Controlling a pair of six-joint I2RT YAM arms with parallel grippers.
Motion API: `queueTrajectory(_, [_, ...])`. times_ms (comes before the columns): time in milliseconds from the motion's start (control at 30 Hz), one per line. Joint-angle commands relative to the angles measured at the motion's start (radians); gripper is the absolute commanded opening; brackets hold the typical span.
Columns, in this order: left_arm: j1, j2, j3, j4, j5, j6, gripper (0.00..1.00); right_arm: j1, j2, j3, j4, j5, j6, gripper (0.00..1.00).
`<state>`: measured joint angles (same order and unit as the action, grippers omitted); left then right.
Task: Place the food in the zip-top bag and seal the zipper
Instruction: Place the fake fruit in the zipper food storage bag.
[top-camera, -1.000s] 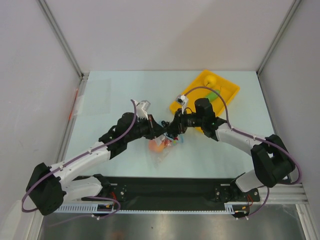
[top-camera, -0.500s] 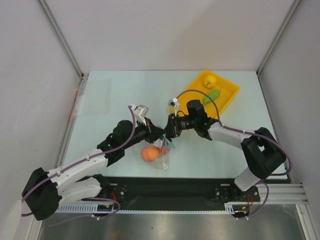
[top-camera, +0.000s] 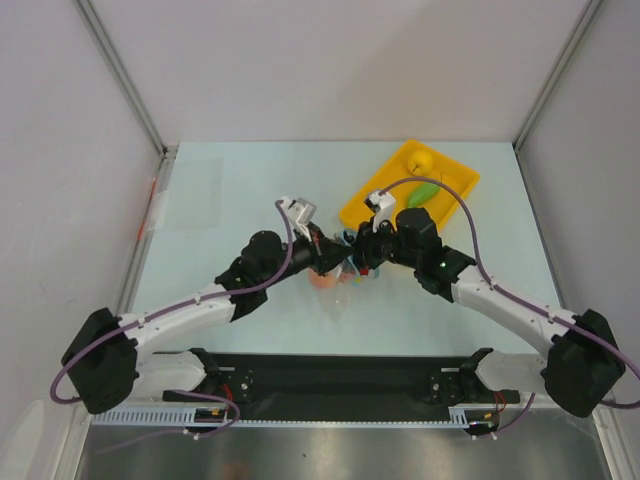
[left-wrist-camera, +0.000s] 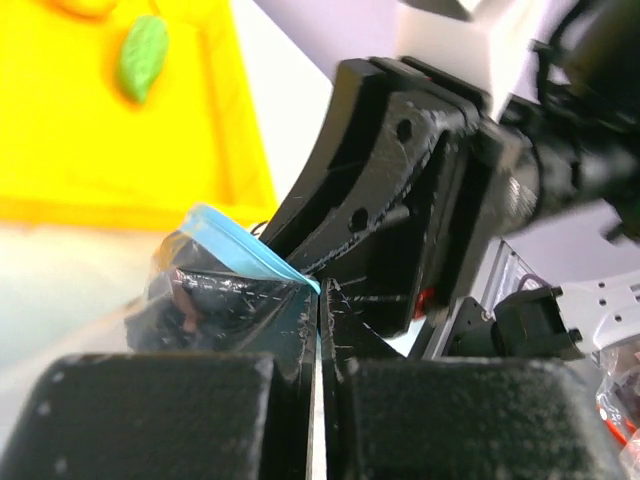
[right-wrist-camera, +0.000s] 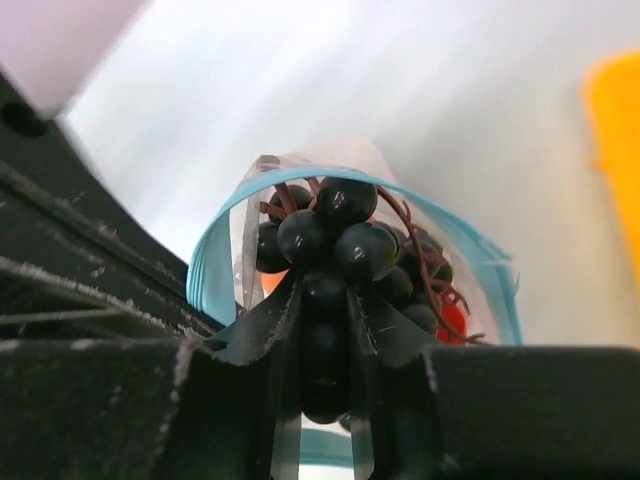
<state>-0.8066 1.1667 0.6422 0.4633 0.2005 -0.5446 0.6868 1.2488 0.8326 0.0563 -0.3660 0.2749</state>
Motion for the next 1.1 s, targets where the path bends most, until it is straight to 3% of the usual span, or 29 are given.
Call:
queueTrajectory(0, [-0.060,0.105,0.074,0.057,0.013,0.044,0.00,0.085,-0.086,0.020,-0.053,0.290,-0.077,0.01])
queueTrajectory(67, [-0.062,0.123,0.059,0.081,-0.009,0.022,0.00,0.128,-0.062,0.049,-0.134,0.454,-0.106,0.01])
queueTrajectory(300, [-0.052,0.057,-0.087,0.129,-0.280,0.014,0.00,0.134,0.106,0.108,-0.179,0.458,-0.088,0.02])
queueTrajectory(367, [-0.046,0.041,-0.127,0.149,-0.289,0.037,0.00,0.135,0.129,0.108,-0.155,0.422,-0.083,0.14])
queueTrajectory(400, [-0.040,0.037,-0.163,0.206,-0.250,0.050,0.00,0.135,0.153,0.108,-0.145,0.412,-0.080,0.28])
queueTrajectory(500, [-0.020,0.040,-0.223,0.317,-0.208,0.045,0.00,0.135,0.156,0.103,-0.135,0.345,-0.086,0.47])
queueTrajectory(600, [0.018,0.056,-0.225,0.314,-0.153,0.008,0.00,0.134,0.103,0.085,-0.115,0.338,-0.088,0.55])
queueTrajectory(867, [0.046,0.047,-0.233,0.310,-0.114,-0.008,0.00,0.134,-0.011,0.114,-0.205,0.354,-0.097,0.59])
queueTrajectory(1000, [0.049,0.018,-0.228,0.258,-0.161,-0.002,0.01,0.110,-0.049,0.123,-0.265,0.452,-0.083,0.44])
queueTrajectory(1067, [0.049,0.010,-0.222,0.232,-0.167,-0.002,0.00,0.074,-0.022,0.135,-0.321,0.443,-0.063,0.41])
